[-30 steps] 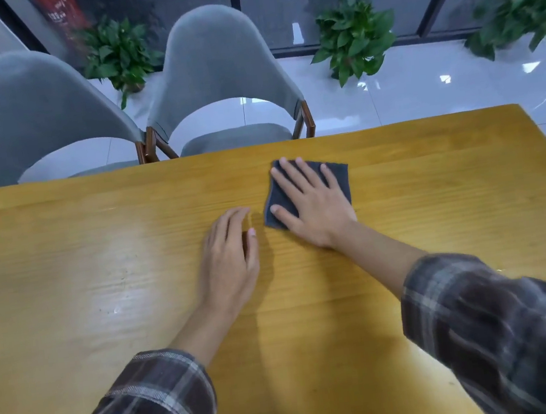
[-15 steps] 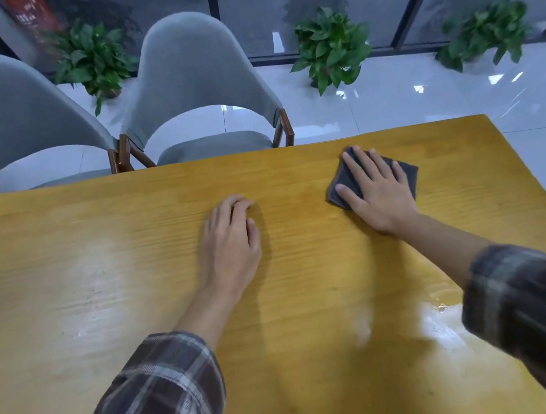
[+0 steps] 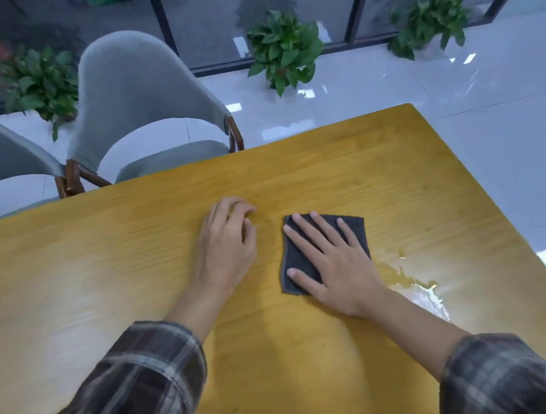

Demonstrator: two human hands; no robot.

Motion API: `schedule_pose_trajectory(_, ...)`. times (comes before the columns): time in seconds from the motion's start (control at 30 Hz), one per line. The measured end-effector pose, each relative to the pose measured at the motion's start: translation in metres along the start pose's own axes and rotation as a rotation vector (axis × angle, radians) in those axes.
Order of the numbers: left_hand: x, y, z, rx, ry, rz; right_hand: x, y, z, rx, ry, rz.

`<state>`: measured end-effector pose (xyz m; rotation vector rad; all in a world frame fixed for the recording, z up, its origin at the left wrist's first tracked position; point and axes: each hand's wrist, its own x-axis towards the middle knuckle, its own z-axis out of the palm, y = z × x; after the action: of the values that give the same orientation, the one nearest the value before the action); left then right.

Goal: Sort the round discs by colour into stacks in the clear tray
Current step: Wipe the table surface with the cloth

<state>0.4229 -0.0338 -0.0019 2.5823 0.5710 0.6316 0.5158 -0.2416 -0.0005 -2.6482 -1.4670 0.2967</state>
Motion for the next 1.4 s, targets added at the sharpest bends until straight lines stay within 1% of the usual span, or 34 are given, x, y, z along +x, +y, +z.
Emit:
schedule_pose_trajectory(0.1, -0.005, 0.042, 0.022, -0.041, -0.116, 0.034, -0.045, 0.042, -0.007, 0.005, 0.008, 0.084)
schedule_pose_trajectory(0.2, -0.017, 0.066, 0.033, -0.036, -0.178, 0.065, -0.069, 0.089, -0.015, -0.001, -0.012, 0.175)
schedule_pose_trajectory(0.33, -0.034, 0.082, 0.038, -0.002, -0.21, 0.073, -0.049, 0.135, -0.023, -0.006, 0.009, 0.295)
schedule_pose_trajectory(0.43, -0.044, 0.091, 0.04, 0.039, -0.231, 0.037, -0.025, 0.135, -0.025, 0.021, -0.005, 0.366)
schedule_pose_trajectory(0.47, -0.046, 0.093, 0.041, 0.046, -0.236, 0.02, -0.026, 0.128, -0.023, 0.027, -0.004, 0.367)
schedule_pose_trajectory(0.53, -0.047, 0.098, 0.043, 0.066, -0.239, -0.007, -0.043, 0.107, -0.015, 0.021, 0.006, 0.306)
schedule_pose_trajectory(0.67, -0.048, 0.104, 0.044, 0.083, -0.271, -0.018, -0.116, 0.074, -0.003, 0.029, 0.016, 0.154)
schedule_pose_trajectory(0.77, -0.049, 0.107, 0.042, 0.015, -0.255, -0.112, -0.161, 0.084, -0.002, 0.049, -0.013, 0.084)
schedule_pose_trajectory(0.83, -0.053, 0.116, 0.043, 0.012, -0.256, -0.129, -0.184, 0.105, -0.004, 0.033, -0.013, 0.087)
schedule_pose_trajectory(0.93, -0.06, 0.133, 0.046, 0.044, -0.3, -0.104, -0.194, 0.152, -0.012, 0.026, -0.003, 0.188)
schedule_pose_trajectory(1.03, -0.063, 0.138, 0.048, 0.056, -0.346, -0.117, -0.162, 0.188, -0.02, 0.027, -0.002, 0.336)
schedule_pose_trajectory(1.1, -0.061, 0.137, 0.048, 0.061, -0.353, -0.117, -0.136, 0.186, -0.019, 0.045, 0.002, 0.419)
schedule_pose_trajectory(1.13, -0.06, 0.137, 0.049, 0.07, -0.353, -0.115, -0.128, 0.176, -0.017, 0.042, 0.006, 0.426)
schedule_pose_trajectory(1.2, -0.06, 0.138, 0.051, 0.086, -0.342, -0.12, -0.135, 0.145, -0.008, 0.024, 0.016, 0.34)
schedule_pose_trajectory(1.3, -0.06, 0.144, 0.057, 0.096, -0.284, -0.121, -0.185, 0.102, -0.002, 0.045, 0.013, 0.143)
schedule_pose_trajectory(1.4, -0.057, 0.154, 0.064, 0.102, -0.258, -0.101, -0.237, 0.103, -0.001, 0.039, -0.068, 0.011)
